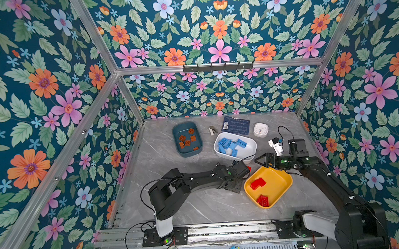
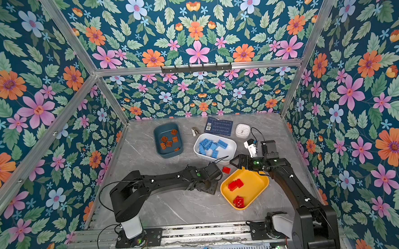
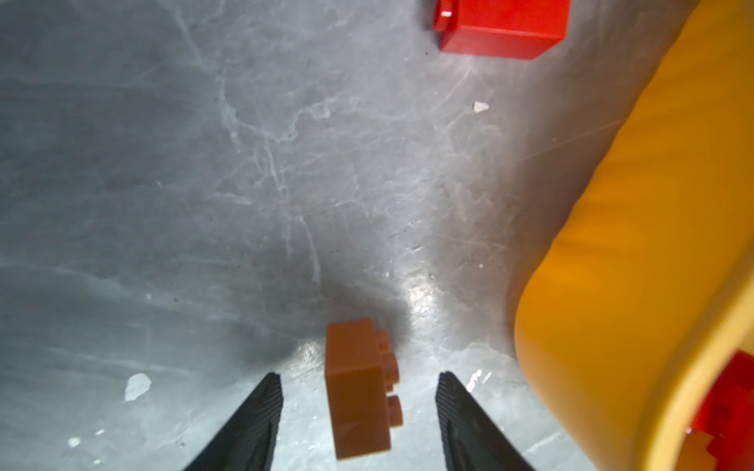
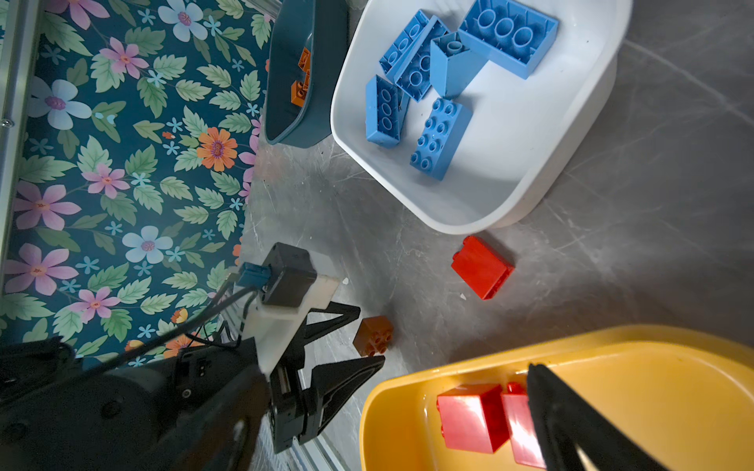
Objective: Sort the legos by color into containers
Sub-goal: 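Carry the orange-brown brick into the teal tub and release it with the left gripper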
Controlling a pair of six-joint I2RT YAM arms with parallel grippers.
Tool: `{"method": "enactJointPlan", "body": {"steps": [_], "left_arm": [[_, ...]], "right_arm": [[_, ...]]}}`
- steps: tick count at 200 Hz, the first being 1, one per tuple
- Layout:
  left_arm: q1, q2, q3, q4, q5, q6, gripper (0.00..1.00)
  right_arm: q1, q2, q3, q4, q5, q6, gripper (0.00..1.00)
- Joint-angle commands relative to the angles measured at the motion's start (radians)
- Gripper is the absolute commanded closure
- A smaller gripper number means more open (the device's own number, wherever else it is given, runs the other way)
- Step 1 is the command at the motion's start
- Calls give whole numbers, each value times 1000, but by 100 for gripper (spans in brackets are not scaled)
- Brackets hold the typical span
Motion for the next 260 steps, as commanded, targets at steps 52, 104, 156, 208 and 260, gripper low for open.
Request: {"method": "enactJointPlan", "body": {"steps": [52,104,156,208,260], "left_arm": [[0,39,2,-7,-3,3,56],[2,33,7,-28,-29,9,82],[46,-39,45,-98,-57,71,83],[251,-133,121,-170,-116,261,82],[508,-56,267,-135,-169,443,80]], "right_arm": [[1,1,4,10,-9,-9,1],[0,4,4,14,-15,-6,1],[2,-3,0,62,-92,32,1],[43,3,13,103,-101,68,1],[68,2,31,116,-92,88,1]]}}
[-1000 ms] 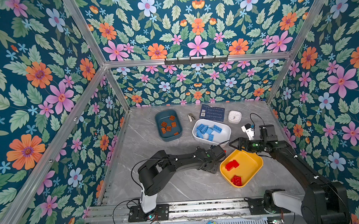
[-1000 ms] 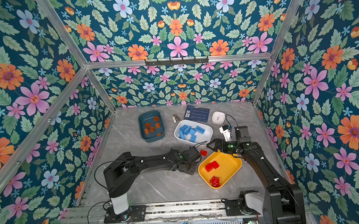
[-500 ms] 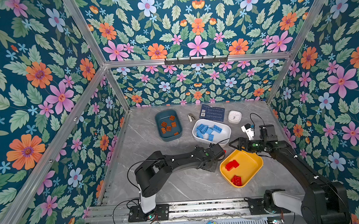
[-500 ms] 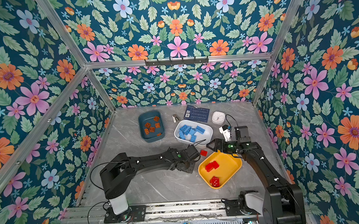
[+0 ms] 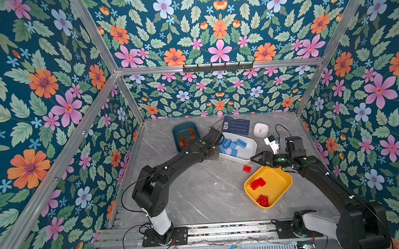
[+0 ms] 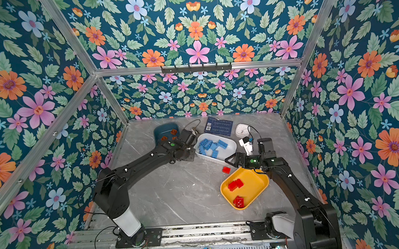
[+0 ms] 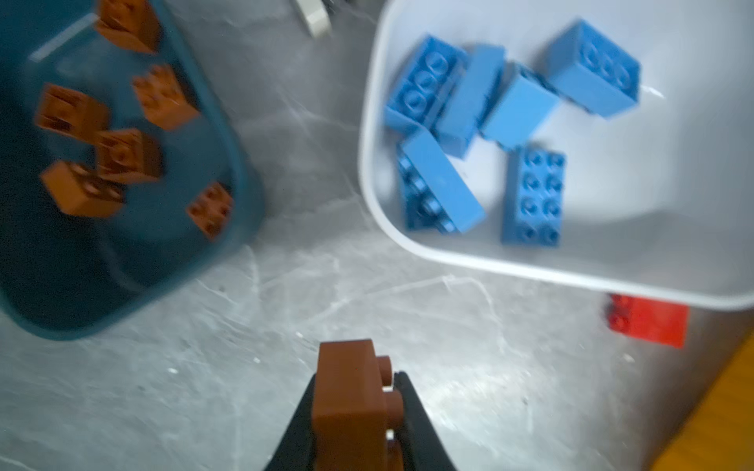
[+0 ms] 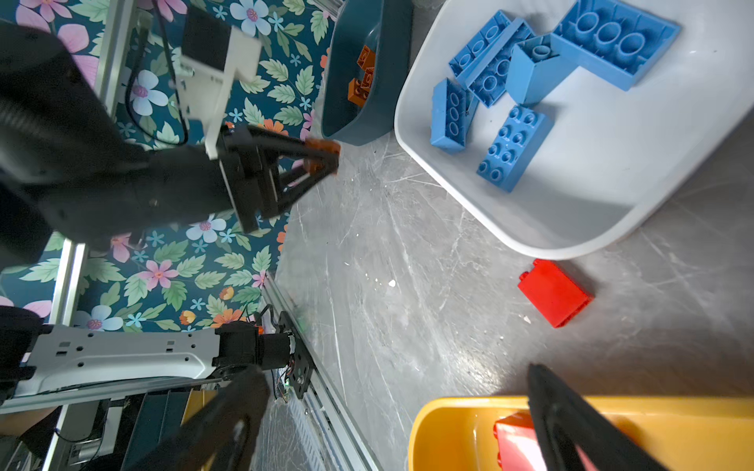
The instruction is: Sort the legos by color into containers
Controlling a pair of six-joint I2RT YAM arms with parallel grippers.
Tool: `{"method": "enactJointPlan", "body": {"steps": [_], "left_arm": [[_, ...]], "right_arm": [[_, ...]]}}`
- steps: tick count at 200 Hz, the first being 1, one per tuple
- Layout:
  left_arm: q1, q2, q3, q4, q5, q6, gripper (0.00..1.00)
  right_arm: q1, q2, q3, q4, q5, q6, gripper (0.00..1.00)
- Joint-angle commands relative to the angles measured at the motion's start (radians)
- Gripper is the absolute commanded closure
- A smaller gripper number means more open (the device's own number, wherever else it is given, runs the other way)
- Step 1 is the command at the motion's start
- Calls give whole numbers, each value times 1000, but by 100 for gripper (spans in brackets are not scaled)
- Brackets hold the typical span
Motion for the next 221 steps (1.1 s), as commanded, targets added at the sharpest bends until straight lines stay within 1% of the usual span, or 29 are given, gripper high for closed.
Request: {"method": "enactJointPlan", "body": {"steps": [1,28,60,80,91,97,118,141,151,167,182,203,221], "left_arm": [[71,39,51,2,-38,118,80],[163,106,110,49,2,147,80],[224,192,173,75,2,171,79],[258,242,193,94,20,178,79],[269,268,206,95,41,177,77],[272,279,210,95,48,180,73],[272,306,234,81,58,186,60],[272,287,240,64,67,188,36],[272,267,234,62,86,190,30],[268,224,216,50,131,190,27],[242,173,181,39,159,187,27],[185,98,109,47,195,155,26],[111,46,48,73,224,121,26]], "right_arm": [[4,-4,11,23,0,7,1],[4,-3,16,12,4,2,1],[4,-7,14,1,12,-6,1],[4,-7,13,-3,13,-10,1],[5,-7,12,-3,15,-11,1],[3,-7,10,-3,18,-12,1],[3,-8,10,-13,25,-18,1],[4,-12,18,-34,40,-31,1],[4,-16,20,-39,52,-34,1],[4,-18,29,-57,62,-44,1],[3,-22,38,-71,74,-53,1],[2,-21,45,-84,87,-61,1],[0,-18,52,-97,94,-70,1]]}}
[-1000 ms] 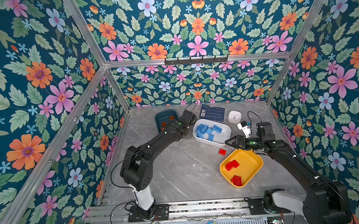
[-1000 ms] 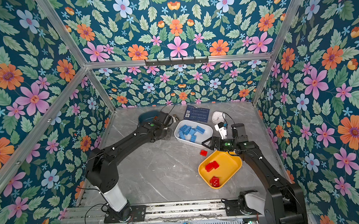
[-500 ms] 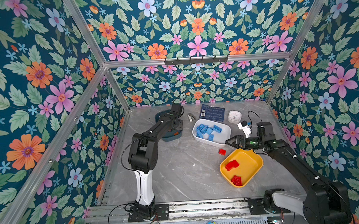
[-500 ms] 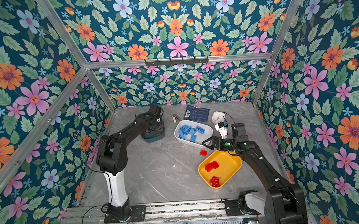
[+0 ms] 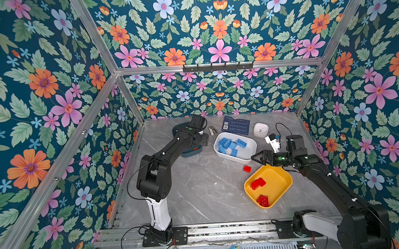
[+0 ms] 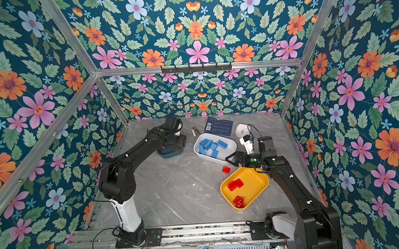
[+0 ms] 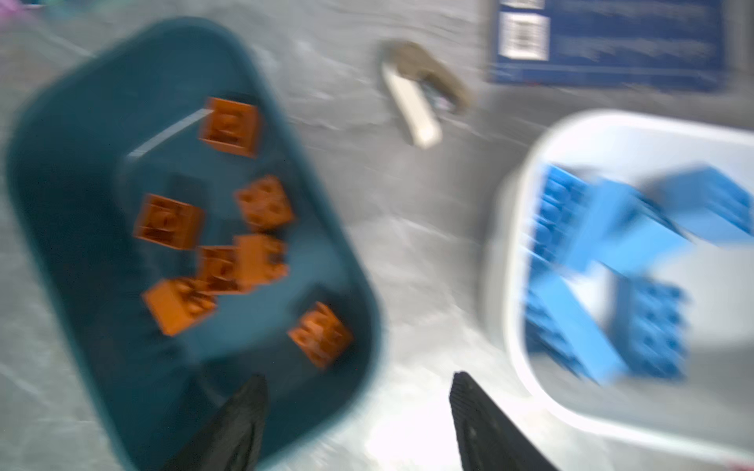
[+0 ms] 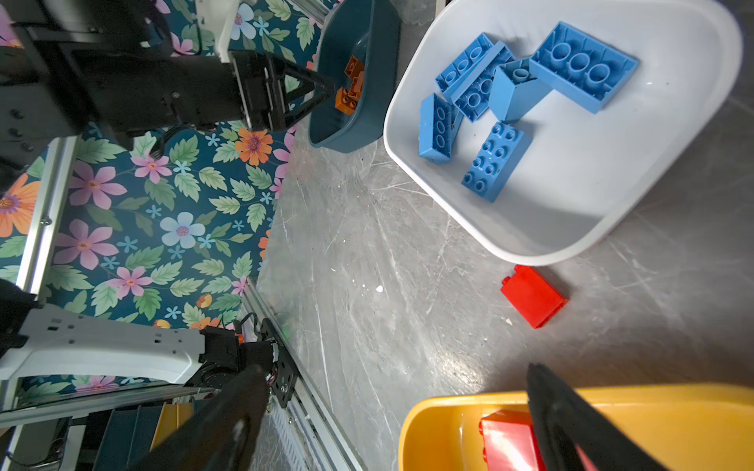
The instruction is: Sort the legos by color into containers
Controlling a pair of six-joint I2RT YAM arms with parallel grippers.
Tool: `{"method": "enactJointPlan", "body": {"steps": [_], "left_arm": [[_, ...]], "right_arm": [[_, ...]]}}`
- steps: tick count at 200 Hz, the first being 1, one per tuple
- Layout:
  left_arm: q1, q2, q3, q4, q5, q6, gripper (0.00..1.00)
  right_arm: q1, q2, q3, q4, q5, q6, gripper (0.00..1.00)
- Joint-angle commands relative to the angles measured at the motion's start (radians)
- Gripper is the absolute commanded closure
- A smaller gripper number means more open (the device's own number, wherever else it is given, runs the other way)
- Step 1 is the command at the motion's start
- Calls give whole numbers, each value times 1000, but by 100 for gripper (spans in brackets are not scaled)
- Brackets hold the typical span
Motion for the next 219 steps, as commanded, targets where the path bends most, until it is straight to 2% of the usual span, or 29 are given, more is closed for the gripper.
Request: {"method": "enactJointPlan", "body": {"steps": [1,47,85,152,219], "left_arm": [[-71,-55,-57,9,61,-47,27],[-267,-76,-140,83,100,-155,27],[-376,-15,-158,204,121,-227,27],[-428,155,-104,330,135,-269,28],[-469,228,-95,380,64,-292,31]], "right_arm": [[-2,0,14,-26,22,-28,1],[-24,-6,24,-62,32,-50,1],[-51,-20,19,-84,33,-65,1],[-62,-19,8,-90,37,-71,1],[-65,-10,8,-92,38,-78,1]]}}
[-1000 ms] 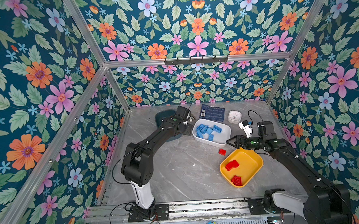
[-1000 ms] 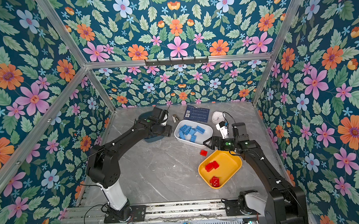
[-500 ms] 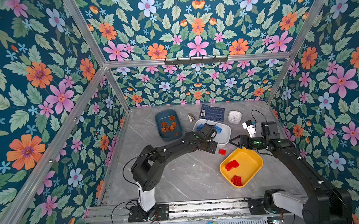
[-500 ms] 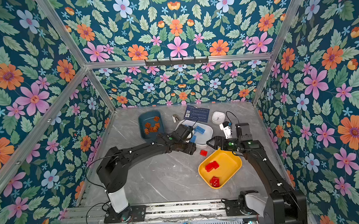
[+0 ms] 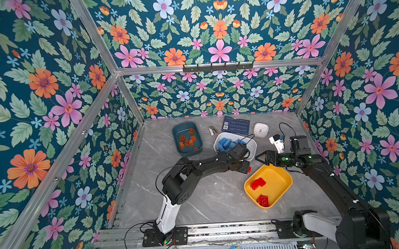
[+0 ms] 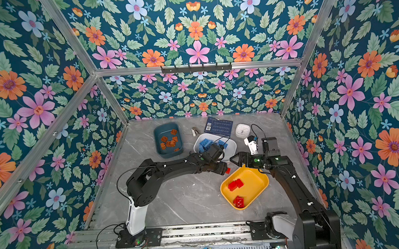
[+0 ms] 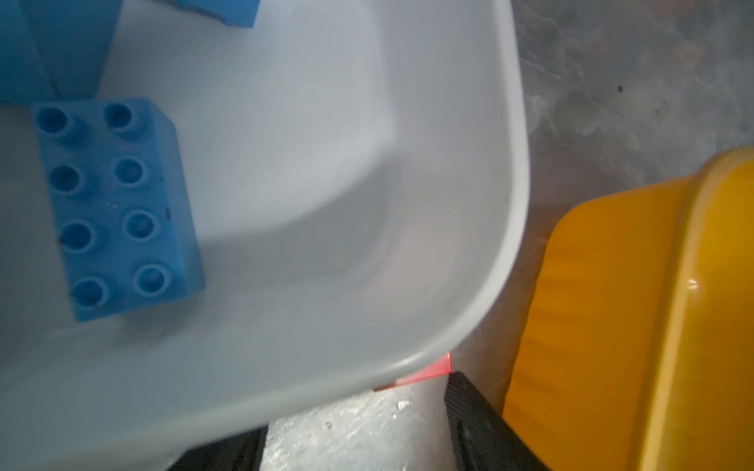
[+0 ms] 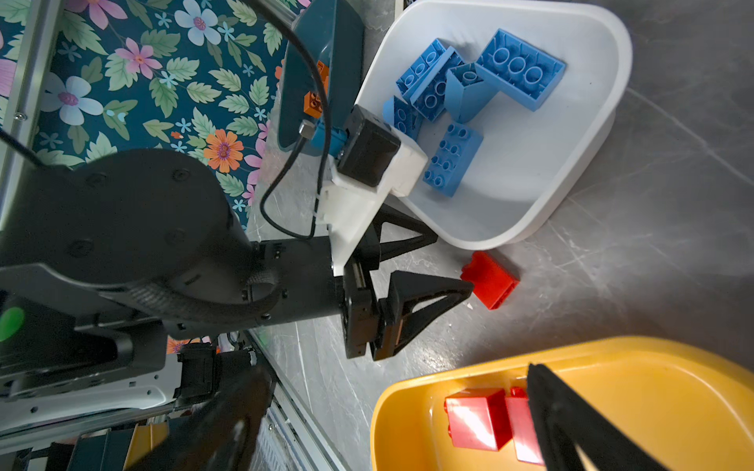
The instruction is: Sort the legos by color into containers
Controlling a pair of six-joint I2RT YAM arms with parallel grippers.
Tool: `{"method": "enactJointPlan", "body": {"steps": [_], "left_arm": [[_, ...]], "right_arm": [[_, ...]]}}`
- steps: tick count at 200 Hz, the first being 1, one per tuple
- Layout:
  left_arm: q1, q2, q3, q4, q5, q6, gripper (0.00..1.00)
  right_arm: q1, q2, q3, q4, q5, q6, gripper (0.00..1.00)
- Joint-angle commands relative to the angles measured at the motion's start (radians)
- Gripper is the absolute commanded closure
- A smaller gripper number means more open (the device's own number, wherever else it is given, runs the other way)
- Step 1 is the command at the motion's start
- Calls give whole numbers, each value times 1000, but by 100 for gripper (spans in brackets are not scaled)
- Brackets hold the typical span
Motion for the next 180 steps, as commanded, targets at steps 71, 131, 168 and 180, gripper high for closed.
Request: {"method": "enactJointPlan", "body": {"steps": [71,131,168,180], "left_arm": [[-42,65,33,47,-79,-11,32],[-62,79,48,-29,-195,19,38],[-62,49,31,-79,-228,28,41],[-61,32,18,-89,-241,28,42]], "right_arm": [[1,0,-12,-7,6,-18,1],[-1,2,-13,1,2,-17,1],[0,4,-13,5,-1,-17,1],[-1,4,-15,7,-3,-15,1]]}}
